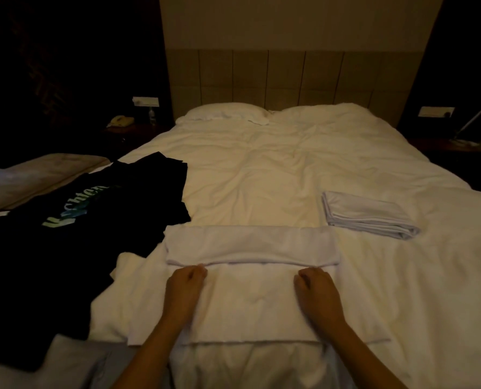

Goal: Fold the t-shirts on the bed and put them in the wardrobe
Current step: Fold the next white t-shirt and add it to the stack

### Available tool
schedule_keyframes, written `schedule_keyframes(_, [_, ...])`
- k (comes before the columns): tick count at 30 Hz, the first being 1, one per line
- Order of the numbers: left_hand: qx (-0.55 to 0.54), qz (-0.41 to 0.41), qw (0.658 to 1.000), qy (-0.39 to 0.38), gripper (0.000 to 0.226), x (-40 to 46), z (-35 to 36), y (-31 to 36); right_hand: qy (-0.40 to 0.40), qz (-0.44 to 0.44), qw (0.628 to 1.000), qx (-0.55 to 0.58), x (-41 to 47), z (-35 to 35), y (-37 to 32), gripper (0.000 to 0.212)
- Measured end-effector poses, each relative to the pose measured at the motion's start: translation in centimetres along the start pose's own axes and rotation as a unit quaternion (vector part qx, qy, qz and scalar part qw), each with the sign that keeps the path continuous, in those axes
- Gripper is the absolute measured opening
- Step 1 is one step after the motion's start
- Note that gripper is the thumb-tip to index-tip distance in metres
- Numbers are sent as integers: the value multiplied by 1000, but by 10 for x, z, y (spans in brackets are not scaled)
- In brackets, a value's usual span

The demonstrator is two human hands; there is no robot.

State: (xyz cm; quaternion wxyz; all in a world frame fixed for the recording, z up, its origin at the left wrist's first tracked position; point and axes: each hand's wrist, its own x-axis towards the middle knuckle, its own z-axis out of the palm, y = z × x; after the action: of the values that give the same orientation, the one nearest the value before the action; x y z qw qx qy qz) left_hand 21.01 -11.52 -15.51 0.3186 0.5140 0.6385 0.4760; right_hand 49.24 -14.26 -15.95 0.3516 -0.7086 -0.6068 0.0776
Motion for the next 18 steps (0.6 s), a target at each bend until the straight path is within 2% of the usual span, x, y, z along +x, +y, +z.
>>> schedule_keyframes(1, [-105, -80, 991, 3, 32, 1, -3, 7, 0, 22, 999, 24, -1, -2, -3, 33])
schedule_keyframes(2, [-216, -158, 963, -4, 28, 4, -6, 15, -5, 54, 997, 56, 0, -5, -6, 31])
schedule_keyframes(4, [-380, -265, 885, -41, 26, 11, -16, 26, -2, 131, 979, 154, 8, -14, -11, 27])
schedule_keyframes(5, [-425, -299, 852, -61, 31, 15, -21, 29, 10, 197, 948, 250, 15, -17, -14, 24])
schedule_keyframes(6, [-464, -322, 822, -78, 38, 18, -24, 29, 30, 276, 887, 369, 22, -20, -17, 19])
schedule_keyframes(8, [-508, -338, 786, -101, 45, 25, -25, 26, 58, 394, 731, 554, 30, -19, -24, 12])
schedule_keyframes(9, [-515, -336, 781, -105, 46, 28, -23, 25, 58, 415, 697, 582, 34, -18, -26, 11])
schedule_keyframes(11, [-526, -327, 779, -103, 45, 34, -18, 25, 50, 422, 671, 608, 40, -15, -30, 7])
schedule_keyframes(13, [-543, -311, 775, -86, 42, 43, -15, 29, 47, 413, 651, 635, 49, -15, -29, 24])
schedule_keyframes(16, [-529, -301, 791, -57, 43, 57, -12, 34, 38, 391, 630, 669, 66, -12, -17, 44])
schedule_keyframes(18, [-510, -299, 806, -28, 45, 65, -13, 32, 40, 398, 635, 660, 73, -13, -5, 44])
